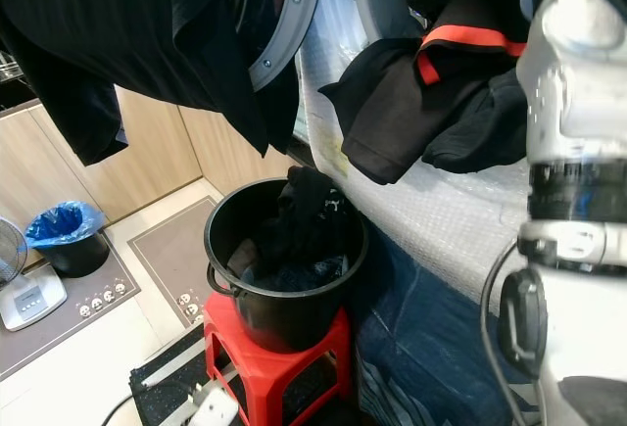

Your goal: Clothes washing

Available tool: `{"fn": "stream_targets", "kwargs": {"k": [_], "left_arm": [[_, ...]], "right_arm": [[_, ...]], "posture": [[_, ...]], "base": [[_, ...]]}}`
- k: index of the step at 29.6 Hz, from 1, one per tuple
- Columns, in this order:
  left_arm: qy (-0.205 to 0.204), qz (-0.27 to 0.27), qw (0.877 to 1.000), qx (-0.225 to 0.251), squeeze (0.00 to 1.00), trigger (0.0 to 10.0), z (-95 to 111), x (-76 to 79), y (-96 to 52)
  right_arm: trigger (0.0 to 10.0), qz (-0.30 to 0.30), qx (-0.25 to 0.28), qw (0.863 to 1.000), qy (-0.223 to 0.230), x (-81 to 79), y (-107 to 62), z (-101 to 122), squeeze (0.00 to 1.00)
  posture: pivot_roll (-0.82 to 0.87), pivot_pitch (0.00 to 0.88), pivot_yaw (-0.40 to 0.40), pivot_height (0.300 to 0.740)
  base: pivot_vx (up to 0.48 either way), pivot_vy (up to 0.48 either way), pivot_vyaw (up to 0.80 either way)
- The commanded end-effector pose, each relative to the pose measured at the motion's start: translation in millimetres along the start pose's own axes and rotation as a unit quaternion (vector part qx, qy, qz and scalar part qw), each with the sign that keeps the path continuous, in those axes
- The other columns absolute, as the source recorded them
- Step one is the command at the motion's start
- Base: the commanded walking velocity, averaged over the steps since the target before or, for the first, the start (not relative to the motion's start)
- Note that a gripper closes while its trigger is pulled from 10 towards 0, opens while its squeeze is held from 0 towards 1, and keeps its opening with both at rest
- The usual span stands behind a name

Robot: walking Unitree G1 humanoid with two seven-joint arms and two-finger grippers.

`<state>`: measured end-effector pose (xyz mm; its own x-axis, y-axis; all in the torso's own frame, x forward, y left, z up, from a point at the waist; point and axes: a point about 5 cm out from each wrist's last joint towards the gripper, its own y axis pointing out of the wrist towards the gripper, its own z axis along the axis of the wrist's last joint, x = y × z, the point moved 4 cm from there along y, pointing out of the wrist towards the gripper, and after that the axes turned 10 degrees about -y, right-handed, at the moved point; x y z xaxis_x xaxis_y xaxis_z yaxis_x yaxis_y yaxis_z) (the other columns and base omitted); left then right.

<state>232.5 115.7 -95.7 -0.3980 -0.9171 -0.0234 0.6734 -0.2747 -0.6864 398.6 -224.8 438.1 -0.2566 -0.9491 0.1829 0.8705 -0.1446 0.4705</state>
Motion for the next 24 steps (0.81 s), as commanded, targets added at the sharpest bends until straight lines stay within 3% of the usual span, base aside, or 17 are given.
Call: {"fn": "stream_targets", "kwargs": {"k": [1, 2, 7, 16, 19, 24], "left_arm": [[0.004, 0.001, 0.999, -0.038, 0.00, 10.0, -22, 0.5, -5.7], [0.004, 0.000, 0.999, -0.039, 0.00, 10.0, -23, 0.6, -6.0], [-0.005, 0.003, 0.998, -0.062, 0.00, 10.0, -34, -1.5, -9.3], [0.000, 0.003, 0.996, -0.092, 0.00, 10.0, -48, -2.2, -13.9], [-0.004, 0.004, 0.995, -0.101, 0.00, 10.0, -53, -2.3, -15.5], [-0.007, 0.004, 0.994, -0.107, 0.00, 10.0, -55, -1.8, -16.3]], "right_arm": [[10.0, 0.010, 0.020, 1.000, 0.012, -0.4, -2.1, 13, 0.26], [10.0, 0.009, 0.024, 1.000, 0.011, -0.2, -2.8, 14, 0.00], [10.0, 0.026, 0.078, 0.997, 0.014, 4.4, -17.8, 24, 0.00], [10.0, 0.082, 0.134, 0.986, 0.063, 9.3, -45.8, 33, 0.00], [10.0, 0.140, 0.159, 0.975, 0.072, 7.9, -66.7, 37, 0.00], [10.0, 0.214, 0.160, 0.961, 0.071, 4.2, -85.6, 33, 0.00]], "posture": [[-0.05, 0.151, 0.048, 0.740], [-0.05, 0.149, 0.049, 0.740], [-0.06, 0.136, 0.057, 0.740], [-0.07, 0.126, 0.066, 0.740], [-0.08, 0.124, 0.070, 0.740], [-0.08, 0.123, 0.073, 0.740]], "base": [[0.000, 0.000, 0.00], [0.000, 0.000, 0.00], [0.000, 0.000, 0.00], [0.000, 0.000, 0.00], [0.000, 0.000, 0.00], [0.000, 0.000, 0.00]]}}
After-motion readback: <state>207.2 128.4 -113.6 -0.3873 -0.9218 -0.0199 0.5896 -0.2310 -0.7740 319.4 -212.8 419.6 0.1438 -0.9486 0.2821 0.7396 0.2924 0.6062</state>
